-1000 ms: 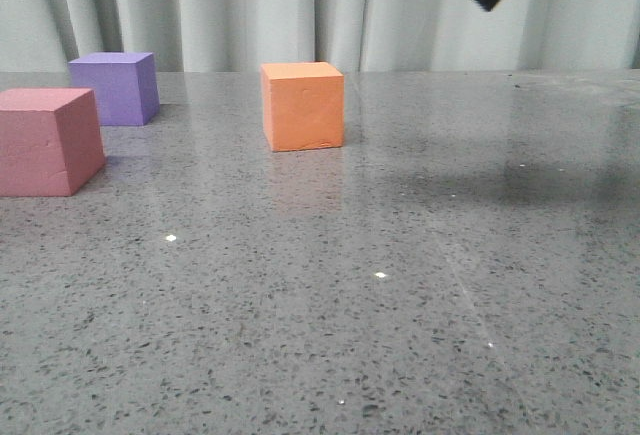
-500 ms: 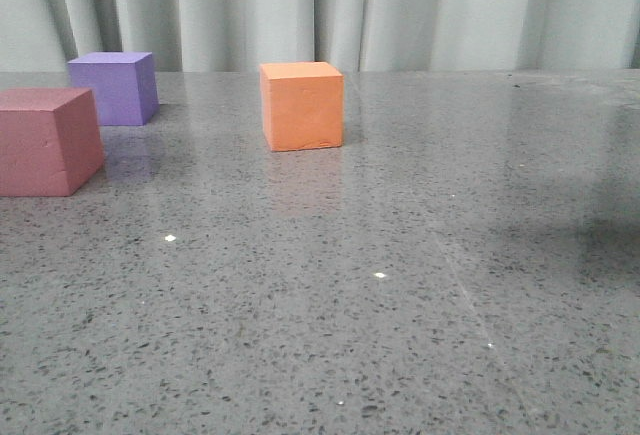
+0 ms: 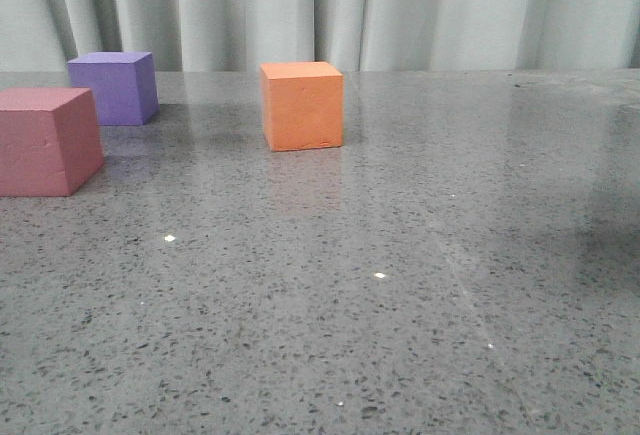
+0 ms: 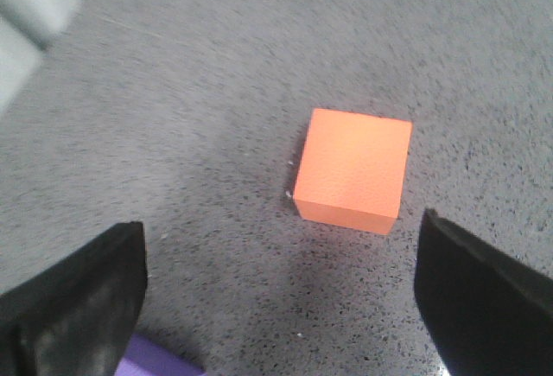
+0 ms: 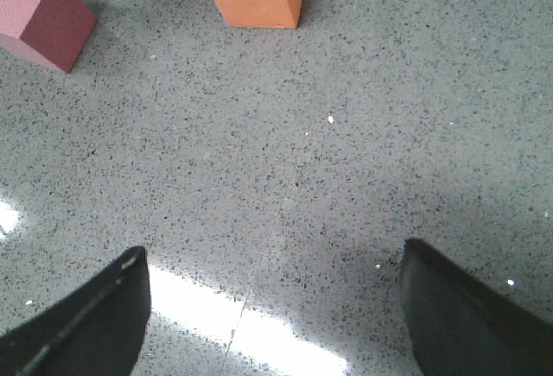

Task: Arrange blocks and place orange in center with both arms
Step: 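Lower the left gripper onto the orange cube and grasp it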

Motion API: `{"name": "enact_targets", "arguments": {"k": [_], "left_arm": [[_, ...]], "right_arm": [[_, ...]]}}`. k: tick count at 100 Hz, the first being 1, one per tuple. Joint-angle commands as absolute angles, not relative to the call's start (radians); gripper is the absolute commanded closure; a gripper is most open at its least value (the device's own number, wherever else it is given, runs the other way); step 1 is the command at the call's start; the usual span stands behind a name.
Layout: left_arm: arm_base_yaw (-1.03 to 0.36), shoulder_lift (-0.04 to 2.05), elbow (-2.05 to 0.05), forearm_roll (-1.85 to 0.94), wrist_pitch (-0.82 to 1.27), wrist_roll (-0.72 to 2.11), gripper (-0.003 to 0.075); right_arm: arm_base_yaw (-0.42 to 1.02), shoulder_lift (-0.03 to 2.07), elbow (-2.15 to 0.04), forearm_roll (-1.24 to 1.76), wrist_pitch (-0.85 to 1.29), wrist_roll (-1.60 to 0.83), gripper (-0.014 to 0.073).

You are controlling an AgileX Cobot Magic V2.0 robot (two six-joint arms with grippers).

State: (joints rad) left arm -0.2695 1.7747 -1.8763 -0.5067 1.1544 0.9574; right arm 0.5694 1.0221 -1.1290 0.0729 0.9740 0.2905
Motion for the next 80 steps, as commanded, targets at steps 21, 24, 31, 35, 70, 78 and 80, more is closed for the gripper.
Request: {"name": "enact_targets", "arguments": {"k": [21,24,31,35,70,78,80], "left_arm": [[-0.354,1.89,-1.996,-0.546,1.159,0.977,0.0122],[-0.363,1.898,-1.996,-0.543,1.149,0.977,0.0122],[-0.385,1.915,-1.996,-0.531,1.13,0.986,0.0122],[-0.396,1.923,-1.996,-0.531,1.12,0.994,0.0122],[-0.43,1.989,-1.996,-0.502,1.058,1.002,0.0122],[-0.43,1.996,-1.996,-0.493,1.061,1.002,0.0122],[-0.43,1.996,-1.996,-0.491,1.061,1.002,0.0122]], "right_arm": [[0.569,1.005,-1.153,0.065,0.904,0.281,0.0004],[0.569,1.005,-1.153,0.065,0.904,0.281,0.0004],[0.569,1.005,-1.153,0.065,0.904,0.281,0.0004],[0.569,1.005,-1.153,0.065,0.904,0.281,0.0004],[0.569,1.005,-1.153,0.065,0.912,0.281,0.0004],[0.569,1.005,-1.153,0.065,0.913,0.281,0.0004],[0.569,1.005,-1.153,0.065,0.913,0.281,0.0004]]}}
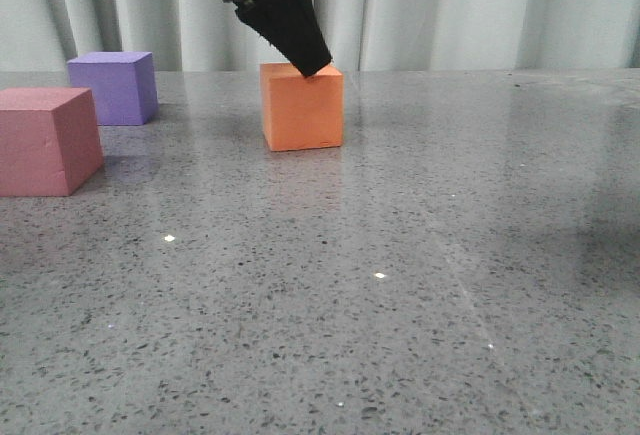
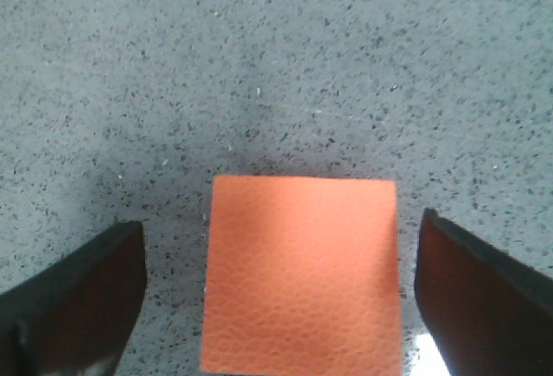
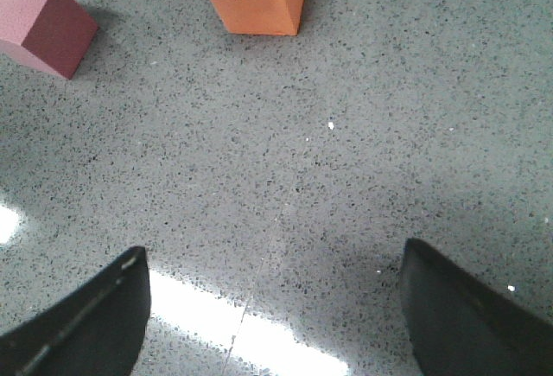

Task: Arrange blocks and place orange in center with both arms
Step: 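Lower the left gripper onto the orange cube and grasp it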

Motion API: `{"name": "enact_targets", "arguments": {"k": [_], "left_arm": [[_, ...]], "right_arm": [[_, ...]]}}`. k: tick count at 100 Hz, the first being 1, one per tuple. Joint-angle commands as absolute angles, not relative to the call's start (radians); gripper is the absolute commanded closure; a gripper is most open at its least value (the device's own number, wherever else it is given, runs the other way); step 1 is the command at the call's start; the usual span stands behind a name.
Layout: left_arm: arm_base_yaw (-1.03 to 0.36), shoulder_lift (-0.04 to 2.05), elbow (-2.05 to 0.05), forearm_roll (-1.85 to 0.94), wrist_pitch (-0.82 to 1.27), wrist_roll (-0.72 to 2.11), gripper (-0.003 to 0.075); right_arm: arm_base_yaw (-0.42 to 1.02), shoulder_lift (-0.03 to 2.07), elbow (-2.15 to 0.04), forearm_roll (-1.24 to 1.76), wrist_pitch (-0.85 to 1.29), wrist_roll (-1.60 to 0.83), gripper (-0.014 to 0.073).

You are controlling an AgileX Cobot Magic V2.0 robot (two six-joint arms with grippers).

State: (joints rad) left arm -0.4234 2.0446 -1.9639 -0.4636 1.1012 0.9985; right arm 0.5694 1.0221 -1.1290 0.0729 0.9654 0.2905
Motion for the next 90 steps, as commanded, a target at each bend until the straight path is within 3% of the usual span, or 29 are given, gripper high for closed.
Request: {"name": "enact_targets", "arguments": {"k": [1,51,90], "left_arm": [[-0.43,1.999,-1.996,-0.491,1.063,1.002,0.0122],[-0.43,2.06,-1.996,-0.49,1.093,1.002,0.0132],[-0.43,2.06,-1.996,-0.512,1.095,1.0,0.05]], "right_arm": [[0.569,1.005,-1.153,0.065,0.913,0.281,0.0004],[0.569,1.005,-1.153,0.065,0.907,0.281,0.0004],[0.569,1.005,-1.153,0.065,0.929,0.281,0.0004]]}}
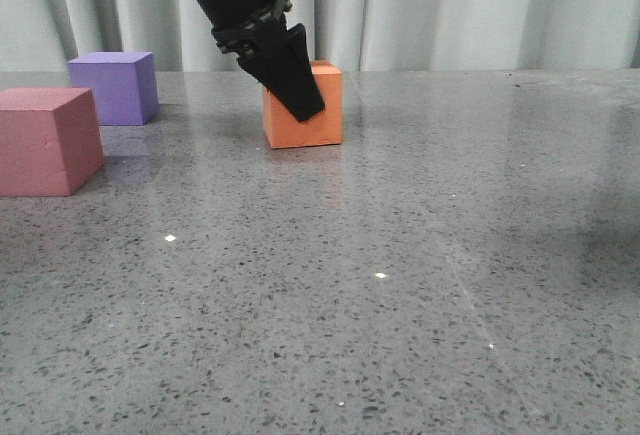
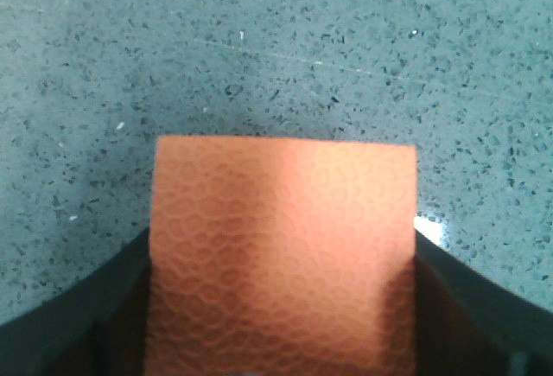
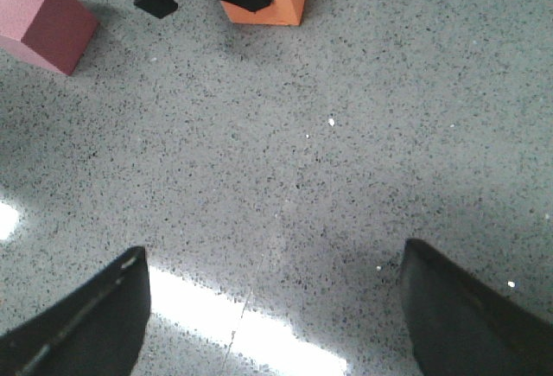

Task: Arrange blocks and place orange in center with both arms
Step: 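Lower the left gripper onto the orange cube and grasp it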

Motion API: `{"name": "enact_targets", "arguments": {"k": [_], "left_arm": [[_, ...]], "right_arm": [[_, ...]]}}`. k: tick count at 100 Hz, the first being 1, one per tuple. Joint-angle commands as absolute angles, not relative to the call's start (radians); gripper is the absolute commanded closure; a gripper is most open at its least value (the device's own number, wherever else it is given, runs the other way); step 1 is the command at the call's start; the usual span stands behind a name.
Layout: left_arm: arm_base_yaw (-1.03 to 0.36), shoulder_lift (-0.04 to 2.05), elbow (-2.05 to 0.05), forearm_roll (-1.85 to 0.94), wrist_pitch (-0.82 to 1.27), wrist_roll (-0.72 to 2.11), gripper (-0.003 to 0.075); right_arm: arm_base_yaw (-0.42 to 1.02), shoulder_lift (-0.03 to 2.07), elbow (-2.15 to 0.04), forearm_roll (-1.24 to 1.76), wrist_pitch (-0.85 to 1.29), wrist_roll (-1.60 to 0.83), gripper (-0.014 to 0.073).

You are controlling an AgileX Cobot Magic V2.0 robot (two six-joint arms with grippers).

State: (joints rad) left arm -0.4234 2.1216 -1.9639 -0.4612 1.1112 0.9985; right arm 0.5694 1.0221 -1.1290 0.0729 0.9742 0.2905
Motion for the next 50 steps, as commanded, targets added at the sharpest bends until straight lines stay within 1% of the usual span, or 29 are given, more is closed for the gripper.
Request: {"name": "enact_targets", "arguments": {"k": [1,15,27,38,50], "left_arm": [[-0.43,2.06,-1.996,-0.512,1.095,1.0,0.051],[-0.43,2.06,-1.996,-0.519,1.081,1.0,0.0597],[-0.43,2.06,-1.996,-0.534,1.074,1.0,0.0648],[-0.43,2.057,-1.996,-0.531,1.04,0.956,0.065],[-0.43,2.015,-1.996,-0.441,0.998,0.735,0.065]], "right_arm": [[0.569,1.005,-1.153,0.065,0.929,0.281,0.0004],[0.569,1.005,-1.153,0.065,0.929,0.281,0.0004],[0.569,1.005,-1.153,0.065,0.919,0.281,0.0004],[0.569,1.005,-1.153,0.065,0.915,0.281,0.0004],[0.569,1.005,-1.153,0.065,0.908,0.281,0.0004]]}}
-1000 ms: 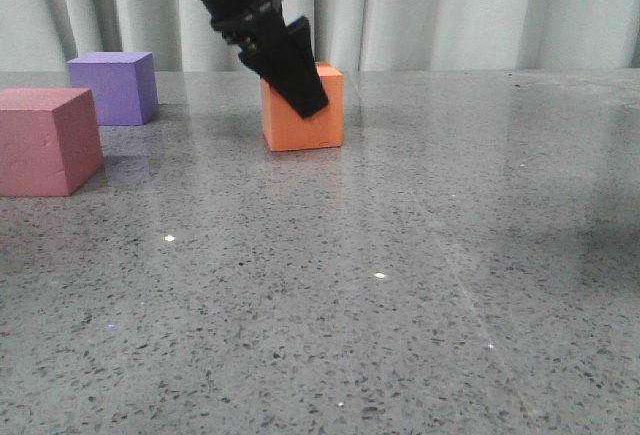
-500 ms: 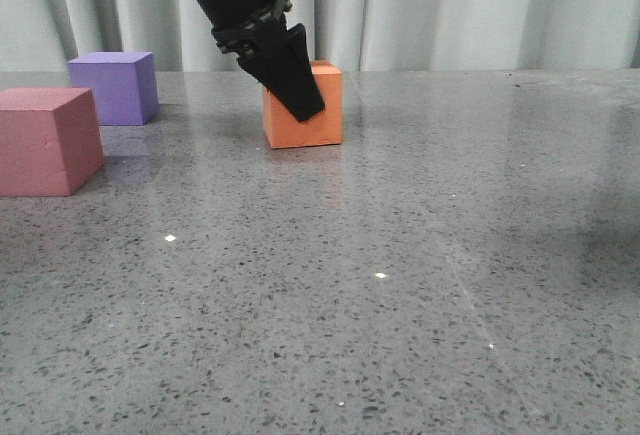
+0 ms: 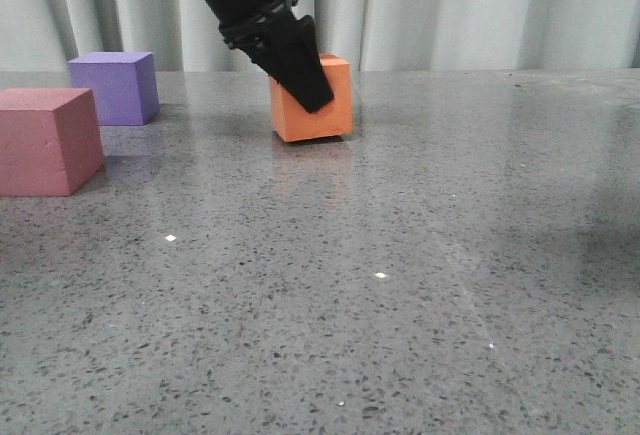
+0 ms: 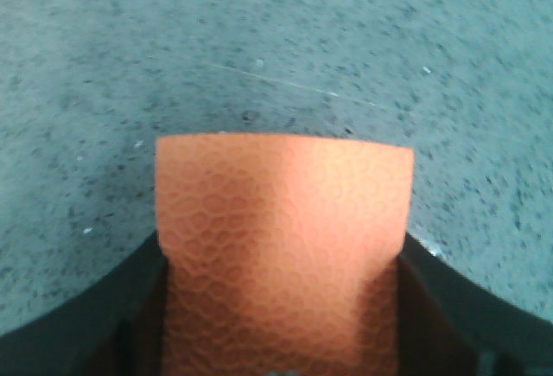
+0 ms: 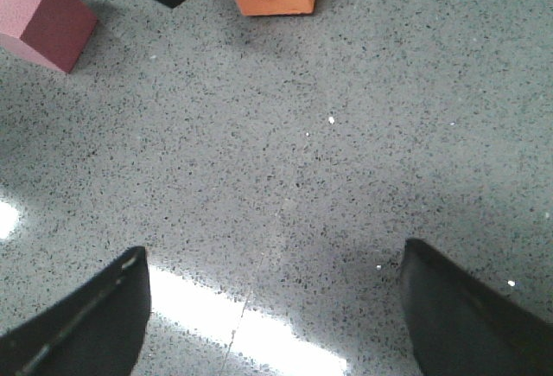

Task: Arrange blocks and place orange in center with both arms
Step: 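Lower the left gripper onto the orange cube and grasp it, then lift the orange cube and carry it beside the purple cube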

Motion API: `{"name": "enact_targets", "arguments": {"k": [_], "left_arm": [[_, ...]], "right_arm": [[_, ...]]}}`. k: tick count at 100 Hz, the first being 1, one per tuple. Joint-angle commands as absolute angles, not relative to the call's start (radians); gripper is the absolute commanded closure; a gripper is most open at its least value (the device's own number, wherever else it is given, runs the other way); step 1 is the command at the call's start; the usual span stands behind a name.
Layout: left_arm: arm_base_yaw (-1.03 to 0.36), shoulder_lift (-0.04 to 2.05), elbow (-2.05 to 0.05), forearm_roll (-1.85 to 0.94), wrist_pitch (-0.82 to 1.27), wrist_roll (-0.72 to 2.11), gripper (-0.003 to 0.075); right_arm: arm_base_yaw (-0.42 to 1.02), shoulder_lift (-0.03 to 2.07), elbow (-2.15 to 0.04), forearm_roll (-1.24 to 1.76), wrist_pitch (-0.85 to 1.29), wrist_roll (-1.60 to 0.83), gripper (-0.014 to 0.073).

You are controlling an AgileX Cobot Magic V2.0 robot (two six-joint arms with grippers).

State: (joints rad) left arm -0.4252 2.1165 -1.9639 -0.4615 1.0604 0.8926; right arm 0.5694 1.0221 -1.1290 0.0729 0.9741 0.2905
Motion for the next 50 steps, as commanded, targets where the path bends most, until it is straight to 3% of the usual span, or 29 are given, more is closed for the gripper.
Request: {"name": "enact_targets", "arguments": {"k": [1,50], "left_arm": [[-0.43,2.007,-1.996,-0.432,0.994,0.719,0.065],[-0.43,1.755,-1.994,0.009,0.989,-0.256,0.065]], "right_arm": [[0.569,1.005,-1.153,0.065,0.908,0.281,0.0004],[0.569,1.005,-1.153,0.065,0.921,0.281,0.0004]]}}
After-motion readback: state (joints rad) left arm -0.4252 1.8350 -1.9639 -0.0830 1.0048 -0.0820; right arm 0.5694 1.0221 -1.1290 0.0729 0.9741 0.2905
